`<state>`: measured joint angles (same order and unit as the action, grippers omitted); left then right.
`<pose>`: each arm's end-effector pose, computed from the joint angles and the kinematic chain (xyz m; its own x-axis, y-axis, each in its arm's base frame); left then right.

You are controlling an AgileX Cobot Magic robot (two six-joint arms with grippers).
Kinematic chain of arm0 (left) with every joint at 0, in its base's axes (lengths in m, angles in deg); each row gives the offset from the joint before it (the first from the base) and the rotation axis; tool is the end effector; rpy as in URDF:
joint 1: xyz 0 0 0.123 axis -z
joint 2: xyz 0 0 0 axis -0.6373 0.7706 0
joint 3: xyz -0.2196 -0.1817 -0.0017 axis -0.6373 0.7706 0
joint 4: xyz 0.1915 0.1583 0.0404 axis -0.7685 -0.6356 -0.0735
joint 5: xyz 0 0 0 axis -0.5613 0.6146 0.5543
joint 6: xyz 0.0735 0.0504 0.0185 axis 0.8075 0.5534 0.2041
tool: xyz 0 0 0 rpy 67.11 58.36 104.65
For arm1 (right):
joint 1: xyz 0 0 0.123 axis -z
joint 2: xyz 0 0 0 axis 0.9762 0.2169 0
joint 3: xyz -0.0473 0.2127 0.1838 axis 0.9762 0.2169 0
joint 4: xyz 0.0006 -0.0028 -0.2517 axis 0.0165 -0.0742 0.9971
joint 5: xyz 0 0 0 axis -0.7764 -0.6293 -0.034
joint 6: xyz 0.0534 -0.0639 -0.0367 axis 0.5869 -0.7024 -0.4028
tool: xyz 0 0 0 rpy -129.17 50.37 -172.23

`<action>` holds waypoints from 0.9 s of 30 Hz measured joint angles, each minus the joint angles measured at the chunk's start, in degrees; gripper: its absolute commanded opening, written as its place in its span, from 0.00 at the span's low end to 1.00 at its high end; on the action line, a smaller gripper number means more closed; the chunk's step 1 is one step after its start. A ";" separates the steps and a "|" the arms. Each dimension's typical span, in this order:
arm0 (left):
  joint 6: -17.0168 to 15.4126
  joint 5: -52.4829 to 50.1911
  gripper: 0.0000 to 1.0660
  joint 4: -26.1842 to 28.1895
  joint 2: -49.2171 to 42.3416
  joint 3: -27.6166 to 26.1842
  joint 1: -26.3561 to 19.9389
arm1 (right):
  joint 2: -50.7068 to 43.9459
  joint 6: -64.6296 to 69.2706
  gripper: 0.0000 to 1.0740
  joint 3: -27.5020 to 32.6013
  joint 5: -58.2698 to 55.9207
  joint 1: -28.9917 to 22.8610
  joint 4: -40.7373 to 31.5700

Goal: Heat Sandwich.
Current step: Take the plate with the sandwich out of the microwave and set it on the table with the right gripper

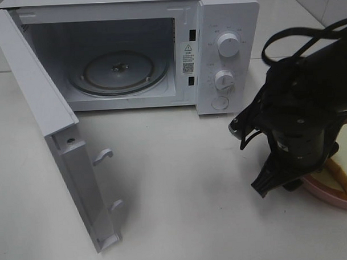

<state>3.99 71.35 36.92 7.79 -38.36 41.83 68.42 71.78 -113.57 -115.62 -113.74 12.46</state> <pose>-0.0087 -0.0042 0.2792 -0.4629 -0.0235 -0.8861 0.0630 0.9962 -0.0594 0.2457 0.1295 0.1365 -0.8645 -0.4926 -0.1001 -0.4057 0.8014 -0.4394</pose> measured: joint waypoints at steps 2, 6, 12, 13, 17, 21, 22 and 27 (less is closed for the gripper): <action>0.00 0.00 0.94 0.00 0.00 0.00 0.00 | -4.24 -5.10 0.56 0.00 0.00 0.00 -3.78; 0.00 0.00 0.94 0.00 0.00 0.00 0.00 | -8.71 -10.14 0.66 0.00 0.00 0.00 -7.91; 0.00 0.00 0.94 0.00 0.00 0.00 0.00 | -18.33 -15.58 0.82 0.06 -0.63 0.00 -13.01; 0.00 0.00 0.94 0.00 0.00 0.00 0.00 | -18.33 -15.58 0.82 0.06 -0.63 0.00 -13.01; 0.00 0.00 0.94 0.00 0.00 0.00 0.00 | -23.55 -20.34 0.80 0.06 -3.27 0.00 -16.67; 0.00 0.00 0.94 0.00 0.00 0.00 0.00 | -31.05 -26.24 0.78 0.06 -6.07 0.00 -22.80; 0.00 0.00 0.94 0.00 0.00 0.00 0.00 | -31.05 -26.24 0.78 0.06 -6.07 0.00 -22.80; 0.00 0.00 0.94 0.00 0.00 0.00 0.00 | -38.22 -29.56 0.76 0.06 -8.65 0.00 -26.64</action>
<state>3.99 71.35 36.92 7.79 -38.36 41.83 30.20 42.22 -113.51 -124.27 -113.74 -14.18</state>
